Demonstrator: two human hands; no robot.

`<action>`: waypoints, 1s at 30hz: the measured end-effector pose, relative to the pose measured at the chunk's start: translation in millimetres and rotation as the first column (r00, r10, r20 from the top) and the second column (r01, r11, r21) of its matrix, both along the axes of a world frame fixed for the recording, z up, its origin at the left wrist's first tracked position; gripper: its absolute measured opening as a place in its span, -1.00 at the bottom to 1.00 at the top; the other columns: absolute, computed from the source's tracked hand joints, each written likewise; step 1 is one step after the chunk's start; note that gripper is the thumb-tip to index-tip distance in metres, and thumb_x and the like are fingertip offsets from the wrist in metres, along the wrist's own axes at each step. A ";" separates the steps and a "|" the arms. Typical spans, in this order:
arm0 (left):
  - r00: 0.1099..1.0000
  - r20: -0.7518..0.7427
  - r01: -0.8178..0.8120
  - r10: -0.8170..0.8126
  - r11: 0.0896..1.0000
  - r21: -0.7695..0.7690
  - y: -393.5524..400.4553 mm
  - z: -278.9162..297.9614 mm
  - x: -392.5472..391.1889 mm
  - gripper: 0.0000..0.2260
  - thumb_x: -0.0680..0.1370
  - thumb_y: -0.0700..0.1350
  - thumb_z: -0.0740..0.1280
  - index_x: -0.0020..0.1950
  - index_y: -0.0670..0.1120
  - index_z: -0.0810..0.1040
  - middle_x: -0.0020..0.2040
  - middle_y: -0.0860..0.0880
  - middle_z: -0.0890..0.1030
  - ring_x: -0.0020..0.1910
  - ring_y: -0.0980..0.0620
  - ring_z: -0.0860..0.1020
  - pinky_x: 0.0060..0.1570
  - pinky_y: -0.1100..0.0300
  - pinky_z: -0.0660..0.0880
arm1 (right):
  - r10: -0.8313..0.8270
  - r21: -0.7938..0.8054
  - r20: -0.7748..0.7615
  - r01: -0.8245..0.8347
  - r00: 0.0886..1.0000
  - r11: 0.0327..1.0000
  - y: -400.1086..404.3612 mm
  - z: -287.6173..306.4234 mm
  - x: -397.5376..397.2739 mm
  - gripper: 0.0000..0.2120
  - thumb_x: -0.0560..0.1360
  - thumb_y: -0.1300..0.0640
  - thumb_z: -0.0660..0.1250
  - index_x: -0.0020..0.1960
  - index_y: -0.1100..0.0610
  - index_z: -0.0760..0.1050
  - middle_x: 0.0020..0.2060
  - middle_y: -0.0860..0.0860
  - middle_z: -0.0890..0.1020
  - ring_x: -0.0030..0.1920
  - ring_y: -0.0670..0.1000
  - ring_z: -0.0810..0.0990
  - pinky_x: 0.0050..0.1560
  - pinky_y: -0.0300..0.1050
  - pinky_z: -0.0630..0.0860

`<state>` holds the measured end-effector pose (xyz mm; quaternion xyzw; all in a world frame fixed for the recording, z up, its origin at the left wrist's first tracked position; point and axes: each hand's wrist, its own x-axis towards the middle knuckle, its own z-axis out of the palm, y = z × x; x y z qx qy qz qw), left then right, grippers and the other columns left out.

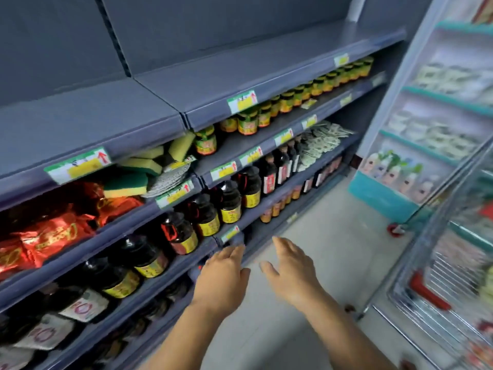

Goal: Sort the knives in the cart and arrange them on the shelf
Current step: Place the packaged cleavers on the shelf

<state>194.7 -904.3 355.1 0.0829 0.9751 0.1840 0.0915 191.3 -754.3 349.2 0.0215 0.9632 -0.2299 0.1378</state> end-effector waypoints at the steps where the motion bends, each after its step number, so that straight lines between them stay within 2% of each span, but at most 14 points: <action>1: 0.999 0.021 0.037 -0.037 0.999 -0.004 14.3 -6.4 -4.3 -0.61 0.57 -0.01 0.19 0.41 -0.01 0.34 0.32 0.02 0.45 0.29 -0.04 0.42 0.20 0.09 0.39 | -0.043 -0.003 0.005 0.043 0.999 0.999 14.6 -4.9 0.6 -0.38 0.59 -0.10 0.13 0.55 0.09 0.02 0.53 0.02 0.15 0.51 0.02 0.11 0.44 -0.07 0.12; 6: 0.973 0.109 0.201 -0.201 0.979 0.007 76.9 -25.4 -30.1 -0.54 0.60 -0.01 0.17 0.50 -0.02 0.23 0.46 0.01 0.32 0.42 -0.01 0.30 0.34 0.14 0.28 | -0.227 -0.022 0.005 0.227 0.974 0.974 74.7 -25.0 2.4 -0.41 0.59 -0.06 0.14 0.53 0.12 0.10 0.49 0.04 0.25 0.48 0.04 0.20 0.43 -0.10 0.15; 14: 0.886 0.160 0.434 -0.434 0.900 0.038 156.2 -51.4 -91.4 -0.52 0.64 0.02 0.11 0.55 0.02 0.11 0.52 0.06 0.21 0.48 0.07 0.19 0.43 0.20 0.13 | -0.484 -0.012 0.058 0.486 0.873 0.874 152.2 -38.4 -20.1 -0.40 0.61 -0.08 0.13 0.56 0.07 0.00 0.53 0.02 0.14 0.51 0.04 0.14 0.46 -0.07 0.09; 18: 0.830 0.179 0.521 -0.528 0.849 0.087 191.9 -53.1 -122.8 -0.52 0.63 0.00 0.13 0.54 -0.01 0.15 0.51 0.04 0.24 0.46 0.07 0.21 0.41 0.19 0.16 | -0.588 0.009 0.039 0.588 0.808 0.809 188.2 -38.6 -26.5 -0.42 0.60 -0.06 0.15 0.54 0.07 0.06 0.50 0.02 0.21 0.48 0.06 0.21 0.45 -0.04 0.15; 21: 0.790 0.158 0.580 -0.592 0.806 0.118 226.9 -48.9 -136.3 -0.53 0.64 -0.02 0.13 0.55 0.01 0.13 0.50 0.05 0.25 0.44 0.07 0.24 0.35 0.20 0.20 | -0.686 -0.001 0.023 0.687 0.727 0.727 216.6 -36.0 -25.1 -0.43 0.59 -0.05 0.18 0.53 0.06 0.10 0.50 0.03 0.24 0.47 0.07 0.23 0.45 -0.01 0.17; 27: 0.719 0.122 0.665 -0.684 0.729 0.164 305.6 -46.8 -138.3 -0.51 0.62 -0.05 0.15 0.55 0.00 0.14 0.49 0.04 0.27 0.44 0.05 0.24 0.35 0.21 0.21 | -0.801 -0.015 0.015 0.801 0.598 0.598 281.0 -39.8 -14.8 -0.43 0.58 -0.04 0.19 0.52 0.10 0.14 0.47 0.07 0.29 0.45 0.09 0.27 0.42 0.02 0.22; 30: 0.686 0.091 0.703 -0.722 0.689 0.176 350.5 -47.4 -130.4 -0.50 0.61 -0.05 0.15 0.54 0.00 0.13 0.48 0.02 0.28 0.43 0.03 0.26 0.34 0.19 0.24 | -0.840 -0.060 0.025 0.840 0.542 0.539 315.9 -44.7 -6.3 -0.43 0.59 -0.03 0.19 0.52 0.11 0.13 0.48 0.05 0.27 0.46 0.07 0.25 0.44 -0.01 0.17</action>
